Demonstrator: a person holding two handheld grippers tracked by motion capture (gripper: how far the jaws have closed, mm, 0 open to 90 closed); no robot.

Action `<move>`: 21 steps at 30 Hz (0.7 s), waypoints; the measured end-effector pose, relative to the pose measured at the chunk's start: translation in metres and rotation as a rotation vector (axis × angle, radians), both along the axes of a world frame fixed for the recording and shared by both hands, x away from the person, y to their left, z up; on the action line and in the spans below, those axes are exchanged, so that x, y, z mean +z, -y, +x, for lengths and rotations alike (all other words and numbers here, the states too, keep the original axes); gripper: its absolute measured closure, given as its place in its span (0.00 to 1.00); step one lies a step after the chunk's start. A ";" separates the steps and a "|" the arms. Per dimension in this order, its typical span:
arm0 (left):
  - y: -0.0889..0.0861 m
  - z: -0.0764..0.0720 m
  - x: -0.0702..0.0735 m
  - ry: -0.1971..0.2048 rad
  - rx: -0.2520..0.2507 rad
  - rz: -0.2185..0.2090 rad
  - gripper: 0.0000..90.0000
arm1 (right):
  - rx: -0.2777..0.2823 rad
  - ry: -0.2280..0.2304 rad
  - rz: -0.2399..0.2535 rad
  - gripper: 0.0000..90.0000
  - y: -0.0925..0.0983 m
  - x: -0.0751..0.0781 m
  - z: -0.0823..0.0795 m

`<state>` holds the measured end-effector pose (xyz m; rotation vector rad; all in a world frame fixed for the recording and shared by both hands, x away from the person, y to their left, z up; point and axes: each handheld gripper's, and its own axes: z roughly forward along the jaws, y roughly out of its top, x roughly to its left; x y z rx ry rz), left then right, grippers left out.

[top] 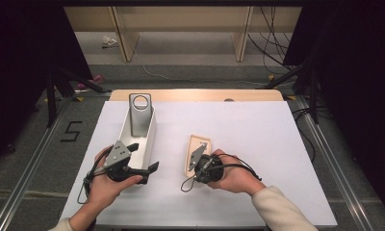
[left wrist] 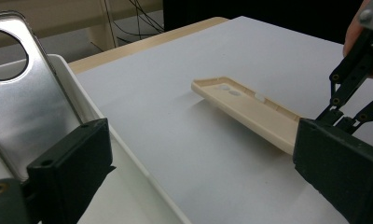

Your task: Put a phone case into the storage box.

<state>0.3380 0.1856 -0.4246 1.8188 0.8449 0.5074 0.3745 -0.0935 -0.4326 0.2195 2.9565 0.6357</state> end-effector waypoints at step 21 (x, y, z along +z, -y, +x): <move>0.000 0.000 0.000 0.003 0.003 -0.004 0.06 | -0.011 0.005 0.157 0.97 0.031 0.012 -0.007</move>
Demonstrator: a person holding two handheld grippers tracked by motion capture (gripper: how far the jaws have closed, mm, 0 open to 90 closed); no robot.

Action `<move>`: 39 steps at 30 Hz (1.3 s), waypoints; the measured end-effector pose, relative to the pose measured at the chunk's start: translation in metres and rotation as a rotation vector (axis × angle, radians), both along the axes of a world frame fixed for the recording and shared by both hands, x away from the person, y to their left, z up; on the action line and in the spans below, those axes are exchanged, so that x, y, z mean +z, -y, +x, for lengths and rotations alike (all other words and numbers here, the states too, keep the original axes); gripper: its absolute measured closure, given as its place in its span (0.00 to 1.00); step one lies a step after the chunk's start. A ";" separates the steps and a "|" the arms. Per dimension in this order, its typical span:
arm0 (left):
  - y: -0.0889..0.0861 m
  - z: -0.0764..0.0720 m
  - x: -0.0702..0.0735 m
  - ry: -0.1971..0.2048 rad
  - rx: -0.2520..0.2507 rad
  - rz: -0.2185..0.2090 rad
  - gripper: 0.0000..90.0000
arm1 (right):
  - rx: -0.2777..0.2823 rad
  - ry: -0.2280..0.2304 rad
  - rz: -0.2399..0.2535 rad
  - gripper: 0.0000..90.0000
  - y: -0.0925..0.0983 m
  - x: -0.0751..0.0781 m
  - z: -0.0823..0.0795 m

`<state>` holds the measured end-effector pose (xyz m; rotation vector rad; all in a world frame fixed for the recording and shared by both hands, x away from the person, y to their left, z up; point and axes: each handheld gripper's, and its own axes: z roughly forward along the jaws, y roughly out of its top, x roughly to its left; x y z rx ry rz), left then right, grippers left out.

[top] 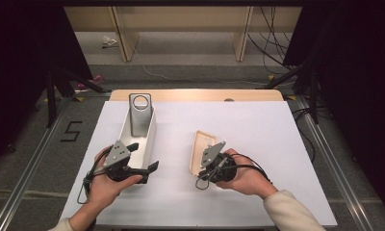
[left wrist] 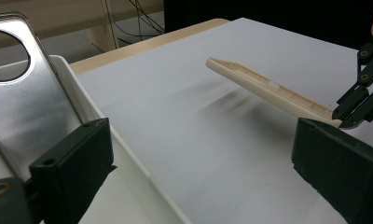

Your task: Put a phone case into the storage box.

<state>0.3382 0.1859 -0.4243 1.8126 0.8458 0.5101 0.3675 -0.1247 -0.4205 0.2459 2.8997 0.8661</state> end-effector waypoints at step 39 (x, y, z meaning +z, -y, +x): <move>0.065 0.032 0.024 -0.047 -0.099 -0.024 0.15 | 0.008 0.025 0.045 0.97 0.017 0.006 -0.018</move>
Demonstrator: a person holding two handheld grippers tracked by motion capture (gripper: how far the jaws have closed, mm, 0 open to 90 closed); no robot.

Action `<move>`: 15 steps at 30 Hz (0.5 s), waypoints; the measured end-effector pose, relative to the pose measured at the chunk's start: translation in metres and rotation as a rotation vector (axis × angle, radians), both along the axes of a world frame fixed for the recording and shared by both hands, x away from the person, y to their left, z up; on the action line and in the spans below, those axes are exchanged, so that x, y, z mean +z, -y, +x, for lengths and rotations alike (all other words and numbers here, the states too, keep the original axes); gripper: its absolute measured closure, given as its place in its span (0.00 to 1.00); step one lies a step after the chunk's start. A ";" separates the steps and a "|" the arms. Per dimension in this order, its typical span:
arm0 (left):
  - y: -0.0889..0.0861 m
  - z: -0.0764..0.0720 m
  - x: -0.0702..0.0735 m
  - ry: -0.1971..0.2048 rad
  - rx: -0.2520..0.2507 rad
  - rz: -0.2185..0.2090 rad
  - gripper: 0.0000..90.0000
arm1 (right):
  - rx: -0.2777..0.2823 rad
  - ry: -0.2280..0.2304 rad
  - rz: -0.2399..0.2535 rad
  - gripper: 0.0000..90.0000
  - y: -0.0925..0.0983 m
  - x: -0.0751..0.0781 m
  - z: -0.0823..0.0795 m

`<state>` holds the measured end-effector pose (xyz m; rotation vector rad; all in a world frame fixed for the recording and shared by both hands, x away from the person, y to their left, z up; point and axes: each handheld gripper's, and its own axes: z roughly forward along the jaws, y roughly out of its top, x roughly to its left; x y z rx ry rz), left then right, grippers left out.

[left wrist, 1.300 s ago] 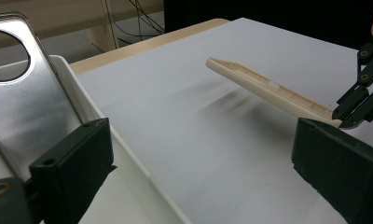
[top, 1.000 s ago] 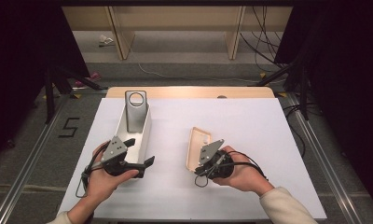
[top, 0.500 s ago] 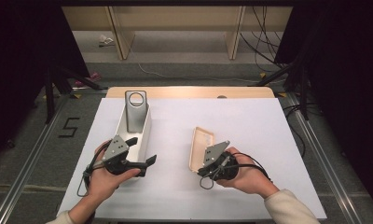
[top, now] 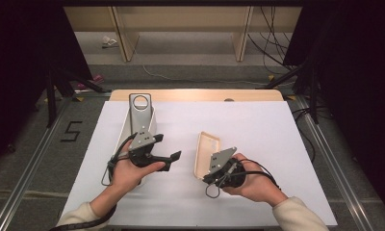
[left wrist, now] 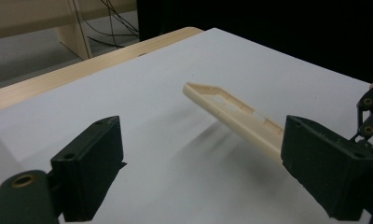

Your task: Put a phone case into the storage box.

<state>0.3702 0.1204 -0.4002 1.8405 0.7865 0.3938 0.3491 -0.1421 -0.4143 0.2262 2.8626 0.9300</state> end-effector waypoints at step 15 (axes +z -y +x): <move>0.062 0.056 -0.004 -0.154 -0.015 0.114 0.29 | 0.016 0.017 0.002 0.97 -0.005 0.004 -0.004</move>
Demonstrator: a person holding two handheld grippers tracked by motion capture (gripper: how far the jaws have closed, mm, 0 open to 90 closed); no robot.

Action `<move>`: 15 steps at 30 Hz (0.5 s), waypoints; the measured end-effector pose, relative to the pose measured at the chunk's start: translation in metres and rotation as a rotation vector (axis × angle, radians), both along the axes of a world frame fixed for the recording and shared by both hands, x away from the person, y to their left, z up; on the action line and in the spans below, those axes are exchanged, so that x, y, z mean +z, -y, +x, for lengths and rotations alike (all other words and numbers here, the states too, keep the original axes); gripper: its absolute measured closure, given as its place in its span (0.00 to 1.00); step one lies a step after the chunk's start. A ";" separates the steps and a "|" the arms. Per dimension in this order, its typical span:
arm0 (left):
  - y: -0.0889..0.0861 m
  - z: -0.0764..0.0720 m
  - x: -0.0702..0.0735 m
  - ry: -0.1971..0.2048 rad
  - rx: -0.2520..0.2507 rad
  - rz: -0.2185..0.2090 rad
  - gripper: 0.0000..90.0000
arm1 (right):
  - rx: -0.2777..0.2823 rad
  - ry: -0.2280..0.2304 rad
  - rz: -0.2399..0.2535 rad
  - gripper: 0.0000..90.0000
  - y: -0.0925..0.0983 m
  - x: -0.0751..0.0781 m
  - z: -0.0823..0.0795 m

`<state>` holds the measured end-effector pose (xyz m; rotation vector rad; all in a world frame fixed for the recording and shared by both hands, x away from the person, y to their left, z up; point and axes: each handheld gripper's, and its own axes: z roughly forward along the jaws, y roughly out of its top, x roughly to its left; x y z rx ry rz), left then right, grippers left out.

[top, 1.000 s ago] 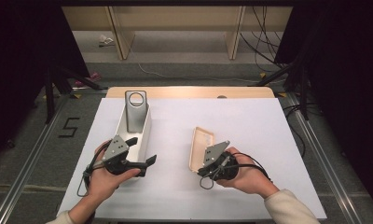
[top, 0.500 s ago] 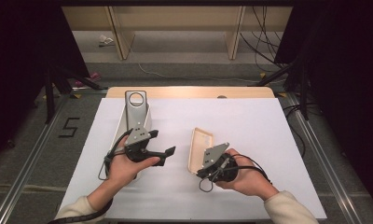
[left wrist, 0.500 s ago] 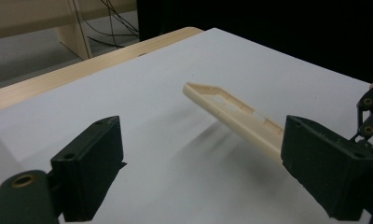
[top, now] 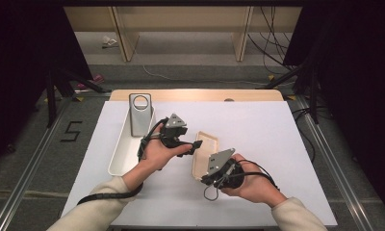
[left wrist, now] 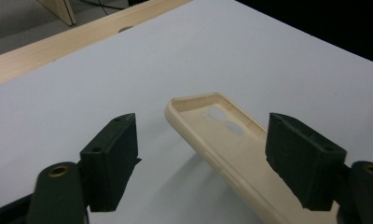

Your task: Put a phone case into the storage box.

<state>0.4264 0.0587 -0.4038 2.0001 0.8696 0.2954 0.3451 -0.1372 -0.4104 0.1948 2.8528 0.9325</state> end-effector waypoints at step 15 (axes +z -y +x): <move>0.008 0.019 -0.008 -0.195 0.085 0.000 0.49 | 0.009 0.023 -0.004 0.97 -0.003 0.003 -0.003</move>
